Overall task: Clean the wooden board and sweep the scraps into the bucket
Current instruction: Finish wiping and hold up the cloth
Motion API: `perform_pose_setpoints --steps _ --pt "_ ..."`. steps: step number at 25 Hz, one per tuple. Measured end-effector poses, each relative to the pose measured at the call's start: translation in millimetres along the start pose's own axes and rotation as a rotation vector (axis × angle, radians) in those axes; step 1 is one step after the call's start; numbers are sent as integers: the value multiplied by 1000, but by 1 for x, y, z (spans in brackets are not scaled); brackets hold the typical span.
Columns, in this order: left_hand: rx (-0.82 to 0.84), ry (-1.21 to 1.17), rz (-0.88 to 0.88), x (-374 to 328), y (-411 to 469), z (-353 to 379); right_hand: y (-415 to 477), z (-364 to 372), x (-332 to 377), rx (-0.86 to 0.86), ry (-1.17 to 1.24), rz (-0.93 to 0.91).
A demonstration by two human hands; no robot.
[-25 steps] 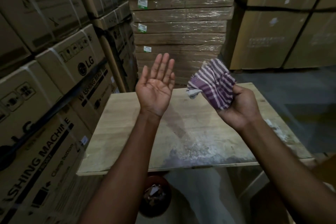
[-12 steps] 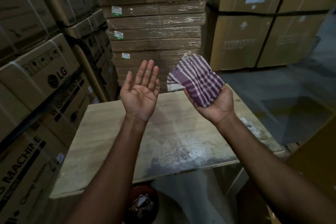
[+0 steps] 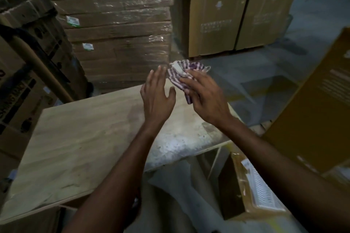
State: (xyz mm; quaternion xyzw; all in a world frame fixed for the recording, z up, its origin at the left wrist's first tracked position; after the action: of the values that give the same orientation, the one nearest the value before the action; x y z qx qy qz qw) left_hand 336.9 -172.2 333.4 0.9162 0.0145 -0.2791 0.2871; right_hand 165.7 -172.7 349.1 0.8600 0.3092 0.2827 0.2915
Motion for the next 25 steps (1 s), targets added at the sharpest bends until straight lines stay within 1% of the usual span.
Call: perform_pose_setpoints --steps 2,4,6,7,9,11,14,16,18,20,22,23,24,25 --pt "28 -64 -35 -18 -8 29 -13 -13 -28 37 71 89" --pt "113 -113 -69 -33 -29 65 -40 -22 -66 63 199 263" --pt "217 -200 -98 -48 -57 105 -78 -30 -103 51 328 463" --pt "272 -231 -97 -58 -73 128 -105 -34 -124 46 346 543" --pt "419 -270 -110 -73 -108 166 -158 -40 -152 91 315 677" --pt "565 -290 -97 -99 -142 222 -222 -46 -202 139 309 889" --pt "713 -255 -111 -110 -177 259 -287 -50 -229 161 361 1177" --pt "819 -216 -87 -117 -202 294 -324 -48 -249 151 339 1285" --pt "930 -196 -36 -124 -229 323 -363 -42 -257 199 284 1295" --pt "991 -181 -21 -126 -248 346 -391 -27 -264 268 178 1226" --pt "1014 -153 -6 -123 -263 363 -413 -6 -272 341 91 1149" --pt "1004 -149 3 -119 -272 371 -425 9 -276 385 54 1082" --pt "999 -153 -3 -117 -278 374 -435 22 -280 473 -16 1016" --pt "989 -169 -15 -111 -285 382 -449 40 -287 603 -130 925"
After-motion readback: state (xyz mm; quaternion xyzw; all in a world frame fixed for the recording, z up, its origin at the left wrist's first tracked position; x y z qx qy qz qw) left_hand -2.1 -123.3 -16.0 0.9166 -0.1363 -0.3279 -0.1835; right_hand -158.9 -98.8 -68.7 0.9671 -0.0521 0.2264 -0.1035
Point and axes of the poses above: each hand's wrist, its own y-axis towards the middle knuckle, its own z-axis out of the palm, x = y × z, the point moved 5 cm from there along y, towards the middle knuckle, and after that the axes turned 1 degree about y, right-handed, at the moved point
